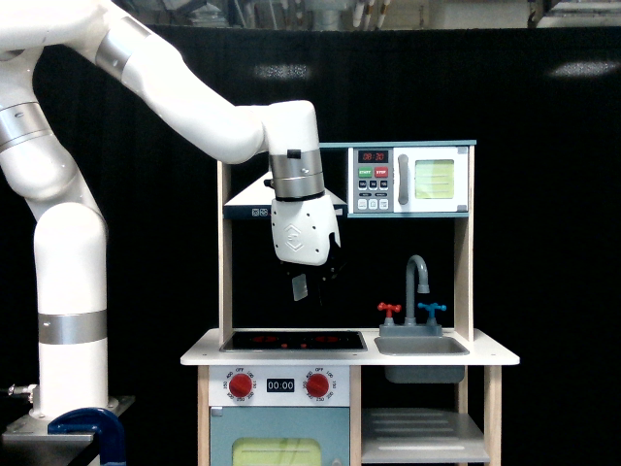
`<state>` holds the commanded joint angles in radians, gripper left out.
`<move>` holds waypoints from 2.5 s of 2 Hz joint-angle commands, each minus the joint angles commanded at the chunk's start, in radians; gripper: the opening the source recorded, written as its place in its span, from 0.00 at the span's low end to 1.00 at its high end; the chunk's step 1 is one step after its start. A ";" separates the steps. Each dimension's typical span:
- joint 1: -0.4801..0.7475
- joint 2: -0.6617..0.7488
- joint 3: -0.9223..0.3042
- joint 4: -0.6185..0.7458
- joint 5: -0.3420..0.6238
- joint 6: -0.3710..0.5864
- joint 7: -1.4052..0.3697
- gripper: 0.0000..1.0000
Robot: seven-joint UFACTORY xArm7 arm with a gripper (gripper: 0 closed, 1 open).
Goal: Open the oven door
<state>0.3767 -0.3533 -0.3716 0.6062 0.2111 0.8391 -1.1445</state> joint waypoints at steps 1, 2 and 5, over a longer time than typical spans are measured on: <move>0.048 0.464 -0.186 0.509 0.397 0.509 -0.873 1.00; 0.010 0.426 -0.111 0.501 0.555 0.414 -0.716 1.00; -0.042 0.577 0.125 0.911 0.700 0.500 -0.469 1.00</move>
<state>0.3344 0.2232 -0.2468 1.5173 0.9109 1.3393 -1.6134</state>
